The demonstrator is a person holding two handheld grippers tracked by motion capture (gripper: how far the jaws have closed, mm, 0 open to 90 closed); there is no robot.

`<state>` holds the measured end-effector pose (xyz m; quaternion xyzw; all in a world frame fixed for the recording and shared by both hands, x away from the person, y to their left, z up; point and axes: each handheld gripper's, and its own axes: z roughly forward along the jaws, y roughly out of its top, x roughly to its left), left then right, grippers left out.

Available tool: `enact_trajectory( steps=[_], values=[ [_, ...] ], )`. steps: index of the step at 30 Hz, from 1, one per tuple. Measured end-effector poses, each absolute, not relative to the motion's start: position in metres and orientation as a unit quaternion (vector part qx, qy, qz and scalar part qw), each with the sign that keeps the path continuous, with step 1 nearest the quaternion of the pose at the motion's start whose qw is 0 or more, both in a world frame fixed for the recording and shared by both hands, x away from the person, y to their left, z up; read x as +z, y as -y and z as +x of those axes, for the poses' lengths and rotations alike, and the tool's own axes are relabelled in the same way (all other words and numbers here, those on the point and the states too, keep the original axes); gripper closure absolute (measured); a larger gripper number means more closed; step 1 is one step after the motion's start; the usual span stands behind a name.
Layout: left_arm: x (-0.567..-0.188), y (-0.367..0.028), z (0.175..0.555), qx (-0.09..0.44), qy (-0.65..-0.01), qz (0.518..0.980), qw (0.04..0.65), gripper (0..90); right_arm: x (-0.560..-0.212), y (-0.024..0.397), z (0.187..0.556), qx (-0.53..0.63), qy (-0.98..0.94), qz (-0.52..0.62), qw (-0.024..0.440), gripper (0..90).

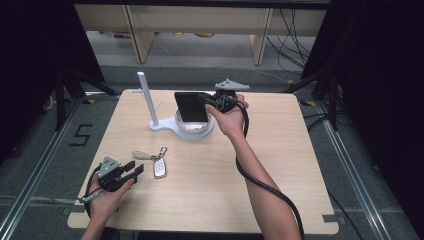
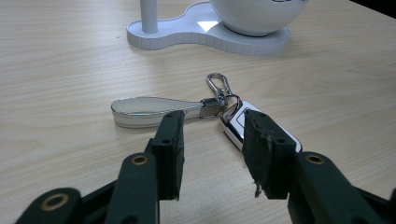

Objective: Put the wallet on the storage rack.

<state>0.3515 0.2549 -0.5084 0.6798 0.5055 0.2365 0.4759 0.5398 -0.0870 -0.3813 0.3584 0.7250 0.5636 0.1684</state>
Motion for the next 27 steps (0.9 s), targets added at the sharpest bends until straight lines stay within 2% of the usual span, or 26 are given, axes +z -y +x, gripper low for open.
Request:
enact_trajectory(
  steps=[23,27],
  values=[
    [-0.510,-0.255,0.352,0.235,-0.503,0.681,0.477,58.0,-0.400,0.078,0.551,0.563,-0.717,0.366,0.187,81.4],
    [-0.510,-0.255,0.352,0.235,-0.503,0.682,0.477,57.9,-0.401,0.078,0.551,0.561,-0.717,0.373,0.179,81.4]
  ],
)
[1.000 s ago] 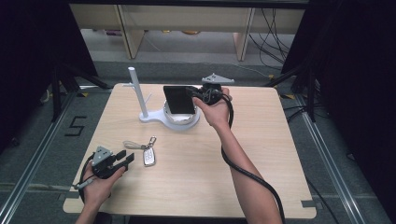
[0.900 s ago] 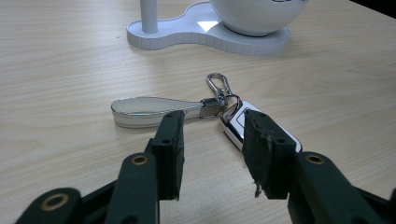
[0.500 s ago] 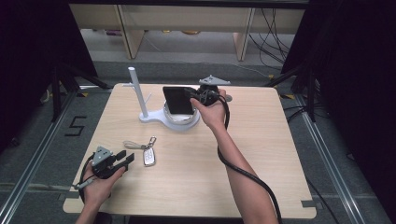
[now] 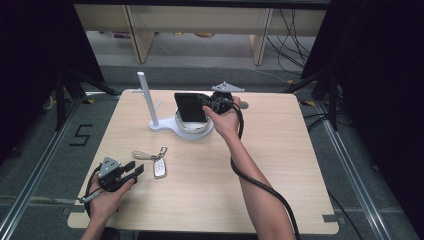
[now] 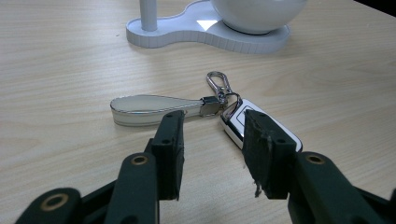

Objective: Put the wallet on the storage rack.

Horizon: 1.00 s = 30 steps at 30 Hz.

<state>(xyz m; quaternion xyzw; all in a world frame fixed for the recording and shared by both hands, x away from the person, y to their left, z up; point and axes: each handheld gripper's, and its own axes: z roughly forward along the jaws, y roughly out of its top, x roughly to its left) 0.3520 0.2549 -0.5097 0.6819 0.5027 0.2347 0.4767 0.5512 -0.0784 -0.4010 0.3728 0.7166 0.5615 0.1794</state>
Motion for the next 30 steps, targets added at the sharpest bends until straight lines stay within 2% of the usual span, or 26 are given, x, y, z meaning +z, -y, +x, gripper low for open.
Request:
enact_trajectory(
  steps=[10,13,30],
  values=[
    [-0.510,-0.255,0.352,0.235,-0.504,0.682,0.475,57.9,-0.407,0.080,0.553,0.562,-0.710,0.375,0.198,81.4],
    [-0.510,-0.255,0.352,0.235,-0.503,0.683,0.475,57.9,-0.408,0.080,0.552,0.564,-0.707,0.385,0.187,81.4],
    [-0.510,-0.255,0.351,0.235,-0.504,0.682,0.475,57.8,-0.424,0.081,0.555,0.562,-0.703,0.386,0.204,78.1]
  ],
)
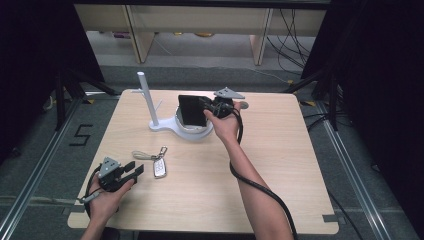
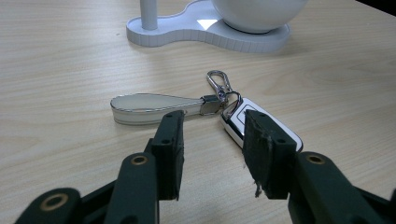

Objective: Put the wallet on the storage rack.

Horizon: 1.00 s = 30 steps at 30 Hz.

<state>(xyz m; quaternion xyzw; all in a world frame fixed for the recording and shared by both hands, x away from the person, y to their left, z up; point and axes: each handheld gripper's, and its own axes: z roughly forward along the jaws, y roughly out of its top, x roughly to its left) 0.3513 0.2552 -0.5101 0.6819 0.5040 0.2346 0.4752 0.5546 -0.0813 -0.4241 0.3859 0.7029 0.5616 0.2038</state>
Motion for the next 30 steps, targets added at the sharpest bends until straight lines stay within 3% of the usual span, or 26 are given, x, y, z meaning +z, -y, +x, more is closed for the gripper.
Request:
enact_trajectory(
  steps=[11,15,18,30],
  values=[
    [-0.5104,-0.2545,0.3512,0.233,-0.504,0.683,0.475,57.7,-0.4253,0.0820,0.5553,0.519,-0.735,0.388,0.201,75.1],
    [-0.5103,-0.2547,0.3512,0.234,-0.504,0.683,0.475,57.7,-0.4238,0.0835,0.5572,0.515,-0.744,0.369,0.214,78.4],
    [-0.5105,-0.2545,0.3513,0.233,-0.504,0.683,0.474,57.8,-0.4176,0.0835,0.5554,0.504,-0.757,0.367,0.196,81.7],
    [-0.5111,-0.2543,0.3519,0.231,-0.504,0.684,0.474,57.7,-0.4189,0.0843,0.5519,0.532,-0.745,0.357,0.185,83.8]
  ],
)
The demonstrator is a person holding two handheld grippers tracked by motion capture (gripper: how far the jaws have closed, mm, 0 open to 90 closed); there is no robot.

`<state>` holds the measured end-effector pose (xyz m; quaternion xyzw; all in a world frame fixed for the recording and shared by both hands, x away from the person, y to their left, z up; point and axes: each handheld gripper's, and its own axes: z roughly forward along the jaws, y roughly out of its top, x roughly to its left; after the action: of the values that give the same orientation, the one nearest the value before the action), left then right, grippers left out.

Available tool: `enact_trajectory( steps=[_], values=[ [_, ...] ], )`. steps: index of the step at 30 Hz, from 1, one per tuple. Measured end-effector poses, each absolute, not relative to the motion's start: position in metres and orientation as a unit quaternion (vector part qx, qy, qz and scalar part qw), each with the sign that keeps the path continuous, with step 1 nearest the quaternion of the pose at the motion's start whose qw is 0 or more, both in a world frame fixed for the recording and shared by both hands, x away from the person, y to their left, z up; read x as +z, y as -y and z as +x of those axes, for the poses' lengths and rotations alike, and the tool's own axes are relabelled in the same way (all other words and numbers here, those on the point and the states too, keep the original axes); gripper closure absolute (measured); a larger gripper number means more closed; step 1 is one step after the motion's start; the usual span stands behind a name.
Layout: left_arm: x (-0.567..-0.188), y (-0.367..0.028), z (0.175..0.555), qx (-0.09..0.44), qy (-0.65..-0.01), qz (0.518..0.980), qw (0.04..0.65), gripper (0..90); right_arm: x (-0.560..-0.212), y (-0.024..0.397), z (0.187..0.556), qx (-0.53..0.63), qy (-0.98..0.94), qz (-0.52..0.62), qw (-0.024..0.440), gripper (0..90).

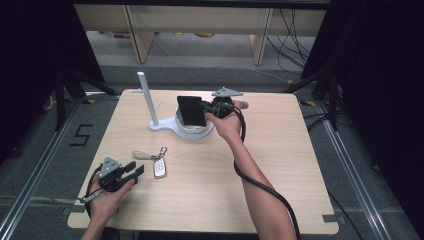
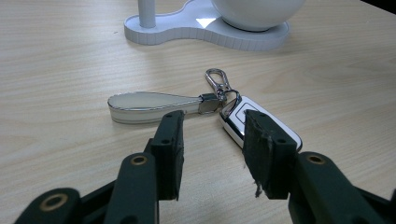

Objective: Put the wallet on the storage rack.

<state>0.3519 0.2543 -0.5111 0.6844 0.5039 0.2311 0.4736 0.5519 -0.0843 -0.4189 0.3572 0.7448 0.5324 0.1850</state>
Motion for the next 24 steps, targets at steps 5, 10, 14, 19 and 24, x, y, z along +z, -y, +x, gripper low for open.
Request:
enact_trajectory(
  steps=[5,10,14,19,24],
  values=[
    [-0.511,-0.254,0.352,0.231,-0.504,0.685,0.474,57.6,-0.412,0.085,0.549,0.564,-0.722,0.357,0.183,83.9],
    [-0.511,-0.254,0.352,0.232,-0.503,0.686,0.472,57.7,-0.413,0.085,0.553,0.574,-0.714,0.352,0.193,83.9],
    [-0.511,-0.254,0.353,0.231,-0.502,0.685,0.474,57.6,-0.417,0.088,0.554,0.579,-0.707,0.360,0.188,83.9],
    [-0.511,-0.253,0.352,0.229,-0.503,0.687,0.471,57.6,-0.431,0.092,0.555,0.583,-0.699,0.369,0.190,83.6],
    [-0.512,-0.252,0.352,0.229,-0.502,0.687,0.473,57.6,-0.434,0.093,0.555,0.585,-0.696,0.367,0.195,83.2]
  ],
)
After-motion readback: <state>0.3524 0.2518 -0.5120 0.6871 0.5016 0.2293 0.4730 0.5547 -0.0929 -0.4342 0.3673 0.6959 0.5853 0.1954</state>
